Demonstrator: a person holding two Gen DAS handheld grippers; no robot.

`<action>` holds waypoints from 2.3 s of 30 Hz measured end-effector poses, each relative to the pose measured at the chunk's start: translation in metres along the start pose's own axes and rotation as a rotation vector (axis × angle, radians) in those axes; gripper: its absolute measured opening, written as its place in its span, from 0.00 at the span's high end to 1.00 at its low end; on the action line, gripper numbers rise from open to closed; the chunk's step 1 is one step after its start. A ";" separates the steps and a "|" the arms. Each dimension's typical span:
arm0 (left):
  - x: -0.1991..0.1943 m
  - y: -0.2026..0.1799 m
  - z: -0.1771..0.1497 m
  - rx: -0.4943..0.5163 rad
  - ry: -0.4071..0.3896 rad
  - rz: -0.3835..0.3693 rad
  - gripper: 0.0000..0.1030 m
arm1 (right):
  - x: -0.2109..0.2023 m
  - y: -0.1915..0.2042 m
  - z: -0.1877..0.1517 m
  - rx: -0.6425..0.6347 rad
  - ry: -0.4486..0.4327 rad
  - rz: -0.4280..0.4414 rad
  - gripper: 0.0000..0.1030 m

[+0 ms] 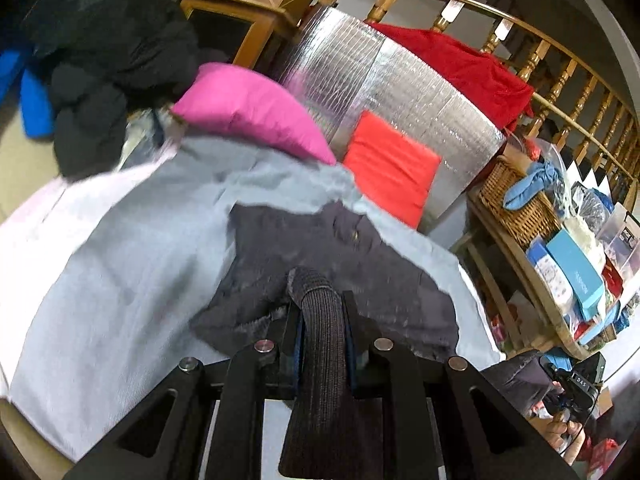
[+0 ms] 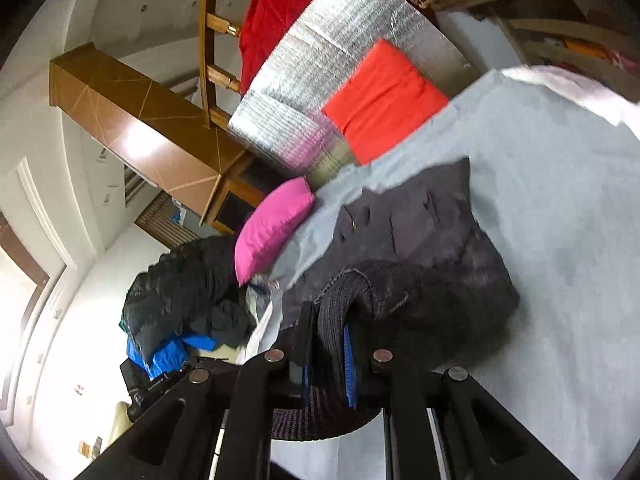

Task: Fold large clothes

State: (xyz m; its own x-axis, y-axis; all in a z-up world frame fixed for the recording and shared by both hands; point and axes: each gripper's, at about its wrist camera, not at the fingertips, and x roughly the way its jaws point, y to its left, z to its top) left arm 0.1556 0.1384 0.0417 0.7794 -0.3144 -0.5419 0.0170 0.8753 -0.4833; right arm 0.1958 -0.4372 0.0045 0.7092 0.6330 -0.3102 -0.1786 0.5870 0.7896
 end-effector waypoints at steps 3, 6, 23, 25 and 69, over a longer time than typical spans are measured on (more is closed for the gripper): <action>0.014 -0.002 0.019 0.001 -0.017 -0.002 0.83 | 0.012 0.003 0.020 0.003 -0.024 0.007 0.87; 0.030 -0.006 0.040 0.019 -0.032 0.003 0.83 | 0.028 0.008 0.047 -0.006 -0.050 0.008 0.87; 0.183 -0.004 0.128 0.048 -0.045 0.115 0.83 | 0.185 0.003 0.174 -0.040 -0.072 -0.132 0.88; 0.203 -0.001 0.131 0.050 -0.024 0.132 0.83 | 0.202 -0.008 0.181 -0.030 -0.066 -0.153 0.88; 0.173 0.075 0.070 -0.131 -0.072 0.211 0.15 | 0.180 -0.031 0.097 -0.026 0.002 -0.153 0.10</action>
State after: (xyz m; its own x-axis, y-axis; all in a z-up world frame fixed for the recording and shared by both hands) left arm 0.3358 0.1752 -0.0397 0.7999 -0.0985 -0.5920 -0.2286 0.8621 -0.4523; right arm 0.3955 -0.3901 -0.0245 0.7280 0.5360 -0.4274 -0.0857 0.6897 0.7190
